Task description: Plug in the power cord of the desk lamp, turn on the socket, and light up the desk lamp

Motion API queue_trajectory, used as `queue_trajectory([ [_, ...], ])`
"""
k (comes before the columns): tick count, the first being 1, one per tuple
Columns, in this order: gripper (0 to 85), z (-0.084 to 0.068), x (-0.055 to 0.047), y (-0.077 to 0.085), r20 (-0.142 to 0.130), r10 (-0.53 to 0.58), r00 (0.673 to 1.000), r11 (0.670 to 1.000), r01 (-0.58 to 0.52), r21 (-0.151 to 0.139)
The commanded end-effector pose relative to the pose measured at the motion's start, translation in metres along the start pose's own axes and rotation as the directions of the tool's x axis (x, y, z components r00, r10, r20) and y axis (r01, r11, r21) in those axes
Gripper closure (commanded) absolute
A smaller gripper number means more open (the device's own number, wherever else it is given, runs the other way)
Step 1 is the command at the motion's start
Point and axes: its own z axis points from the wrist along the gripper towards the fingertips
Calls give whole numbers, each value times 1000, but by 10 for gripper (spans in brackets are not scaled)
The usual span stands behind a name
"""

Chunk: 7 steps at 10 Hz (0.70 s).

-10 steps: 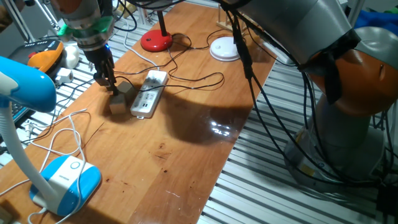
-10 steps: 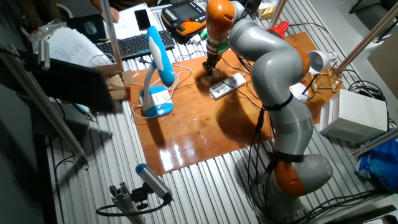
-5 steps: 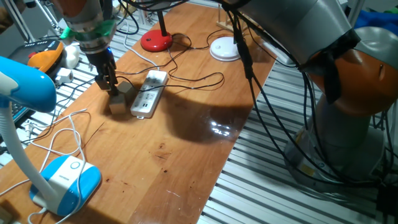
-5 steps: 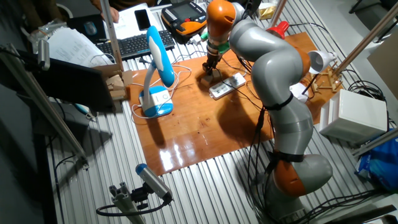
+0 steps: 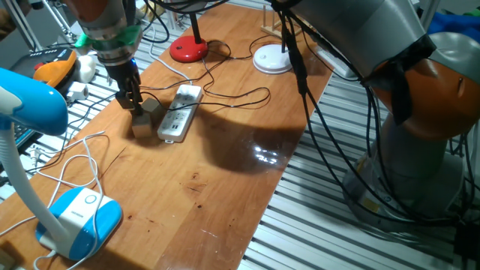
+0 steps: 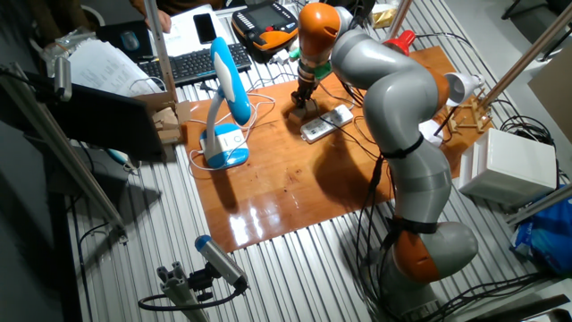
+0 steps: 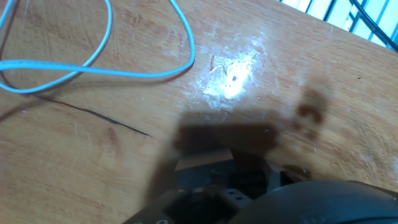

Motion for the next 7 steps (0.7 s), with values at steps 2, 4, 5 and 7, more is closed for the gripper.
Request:
queue_trajectory([
  [2, 510, 1, 1, 0, 4, 0, 1000, 1000, 0, 2],
  [4, 510, 2, 2, -1, 7, -2, 1000, 1000, 1, 3],
  [5, 510, 3, 2, 0, 10, -2, 1000, 1000, 1, 5],
  [7, 510, 3, 2, 1, 15, -2, 1000, 1000, 1, 7],
])
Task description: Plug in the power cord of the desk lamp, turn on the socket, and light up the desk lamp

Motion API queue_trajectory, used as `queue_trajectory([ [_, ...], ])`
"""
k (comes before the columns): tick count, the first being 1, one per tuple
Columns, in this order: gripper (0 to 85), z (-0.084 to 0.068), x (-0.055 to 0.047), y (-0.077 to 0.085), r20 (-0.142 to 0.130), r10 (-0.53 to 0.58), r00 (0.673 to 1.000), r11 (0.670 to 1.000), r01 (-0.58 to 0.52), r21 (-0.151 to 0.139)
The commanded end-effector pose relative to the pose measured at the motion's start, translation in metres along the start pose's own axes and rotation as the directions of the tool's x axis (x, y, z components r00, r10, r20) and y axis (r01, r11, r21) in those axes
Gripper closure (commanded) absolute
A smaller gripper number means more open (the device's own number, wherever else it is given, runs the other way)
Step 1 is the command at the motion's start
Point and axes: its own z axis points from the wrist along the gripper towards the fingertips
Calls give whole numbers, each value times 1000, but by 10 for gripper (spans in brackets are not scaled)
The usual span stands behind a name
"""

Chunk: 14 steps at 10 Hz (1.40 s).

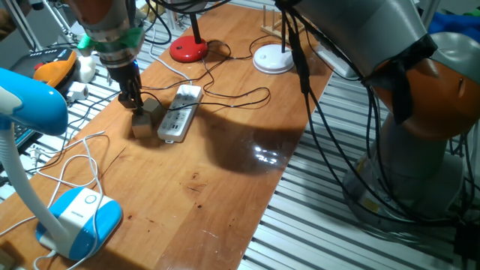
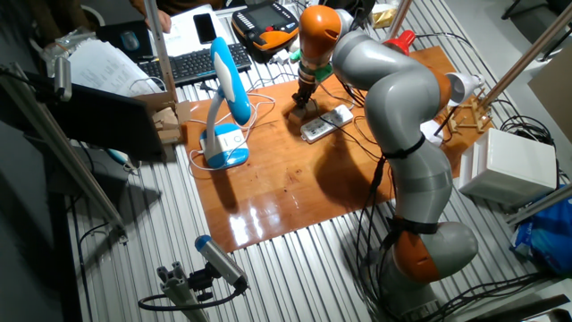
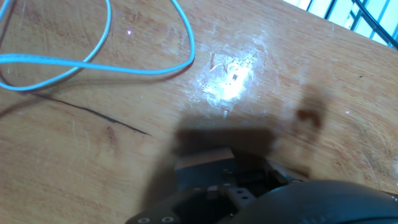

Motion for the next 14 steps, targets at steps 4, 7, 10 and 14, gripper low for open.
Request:
queue_trajectory([
  [4, 510, 1, 0, 0, 2, 0, 1000, 1000, 0, -1],
  [7, 680, 1, 0, 0, 5, 0, 1000, 1000, 0, 2],
  [10, 850, -4, -2, 0, -21, 0, 1000, 1000, 0, 10],
  [14, 850, -34, 4, -7, -37, 70, 997, 998, -69, 7],
])
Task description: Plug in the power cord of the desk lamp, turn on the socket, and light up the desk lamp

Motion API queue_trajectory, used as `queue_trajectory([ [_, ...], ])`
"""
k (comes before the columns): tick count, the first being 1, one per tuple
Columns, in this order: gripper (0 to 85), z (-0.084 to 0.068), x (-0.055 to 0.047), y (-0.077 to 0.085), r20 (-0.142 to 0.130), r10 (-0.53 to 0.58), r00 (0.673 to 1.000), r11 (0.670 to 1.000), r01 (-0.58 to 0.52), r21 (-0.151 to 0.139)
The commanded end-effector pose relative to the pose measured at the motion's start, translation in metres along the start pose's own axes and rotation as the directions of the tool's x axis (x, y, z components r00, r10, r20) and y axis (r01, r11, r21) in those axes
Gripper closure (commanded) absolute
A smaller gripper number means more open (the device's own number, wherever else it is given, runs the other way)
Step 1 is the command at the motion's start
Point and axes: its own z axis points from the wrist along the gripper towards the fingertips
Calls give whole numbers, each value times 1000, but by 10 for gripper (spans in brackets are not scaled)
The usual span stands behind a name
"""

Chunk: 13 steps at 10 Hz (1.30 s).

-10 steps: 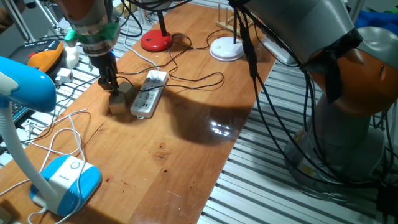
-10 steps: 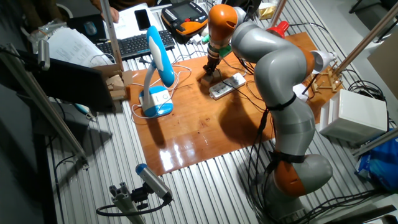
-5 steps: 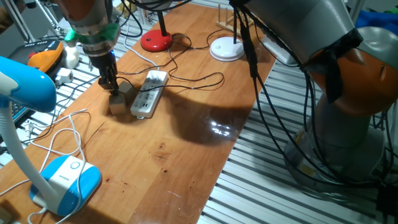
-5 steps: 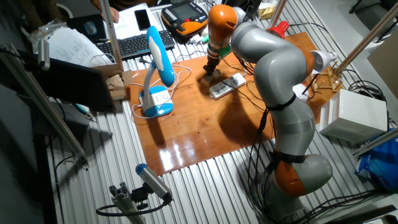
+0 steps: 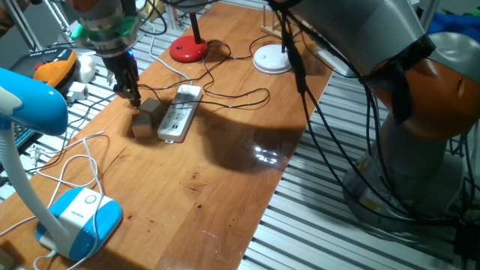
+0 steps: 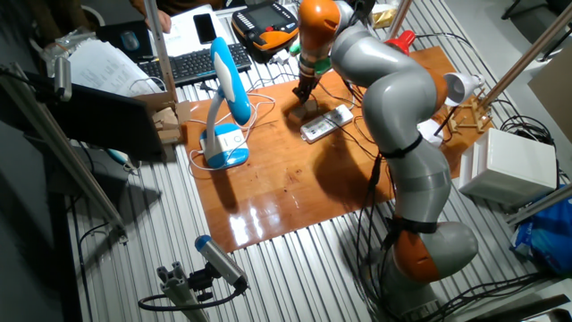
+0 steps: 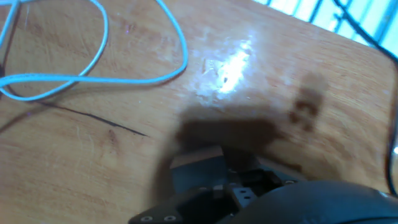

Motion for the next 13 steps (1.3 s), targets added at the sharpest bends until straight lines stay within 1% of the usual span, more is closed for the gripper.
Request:
queue_trajectory([
  [1, 850, -7, 7, -3, -2, 11, 1000, 1000, -11, 27],
  [2, 850, -11, 17, -13, 1, 12, 1000, 999, -12, 45],
  [3, 850, -14, 29, -26, 5, 21, 1000, 999, -21, 35],
  [5, 850, -11, 51, -46, 17, 29, 999, 999, -29, 21],
  [8, 850, -12, 72, -73, -12, 22, 1000, 1000, -22, 14],
  [9, 850, -13, 79, -82, -24, 26, 999, 1000, -25, 16],
  [11, 850, -10, 97, -95, -31, 47, 998, 999, -47, 19],
  [12, 850, -8, 103, -99, -34, 68, 997, 997, -67, 31],
  [13, 850, -6, 105, -100, -30, 79, 996, 996, -78, 39],
])
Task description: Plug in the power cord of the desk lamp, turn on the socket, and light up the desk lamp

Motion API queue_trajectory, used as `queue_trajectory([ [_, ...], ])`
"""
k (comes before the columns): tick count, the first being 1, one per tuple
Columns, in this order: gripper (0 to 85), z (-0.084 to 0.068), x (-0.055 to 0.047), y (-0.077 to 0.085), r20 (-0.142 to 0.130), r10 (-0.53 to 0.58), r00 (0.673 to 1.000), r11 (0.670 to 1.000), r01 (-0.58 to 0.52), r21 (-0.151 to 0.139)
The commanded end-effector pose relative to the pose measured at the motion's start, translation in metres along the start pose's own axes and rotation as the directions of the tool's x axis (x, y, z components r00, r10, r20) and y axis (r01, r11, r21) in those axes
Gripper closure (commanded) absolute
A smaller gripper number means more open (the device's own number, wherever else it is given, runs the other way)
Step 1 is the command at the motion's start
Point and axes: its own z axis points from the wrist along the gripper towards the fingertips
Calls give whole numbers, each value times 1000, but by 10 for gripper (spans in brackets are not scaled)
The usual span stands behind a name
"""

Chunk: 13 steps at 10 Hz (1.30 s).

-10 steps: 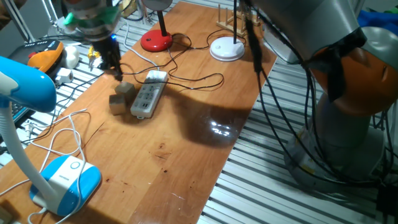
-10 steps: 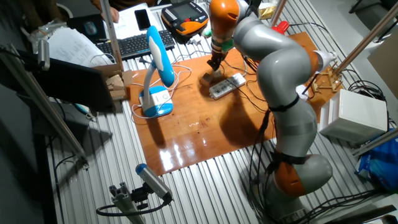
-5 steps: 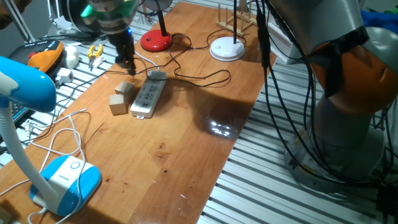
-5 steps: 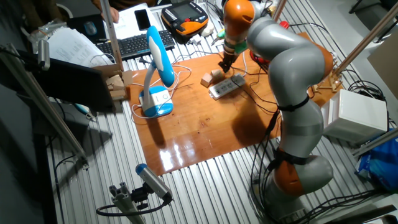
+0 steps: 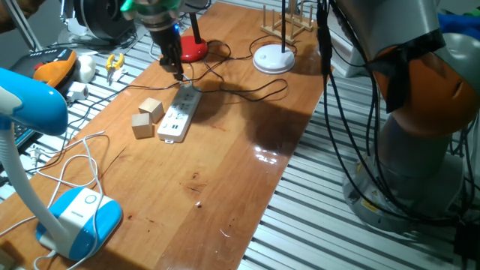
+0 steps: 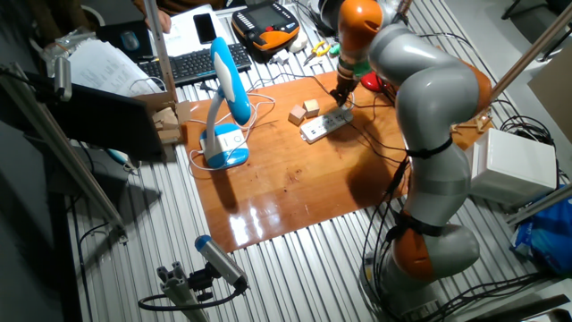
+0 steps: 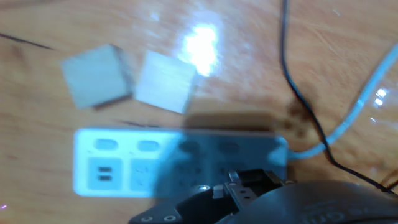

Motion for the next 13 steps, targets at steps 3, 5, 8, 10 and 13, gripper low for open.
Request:
queue_trajectory([
  [3, 850, 1, -5, 5, 3, 29, 1000, 1000, -29, -8],
  [5, 850, 1, -5, 5, 1, 32, 999, 999, -32, -1],
  [8, 850, 1, -5, 5, -50, 104, 993, 994, -106, -32],
  [10, 850, 1, -5, 5, -22, 119, 993, 993, -120, -22],
  [13, 850, 10, 0, 8, -11, 76, 997, 997, -76, -35],
])
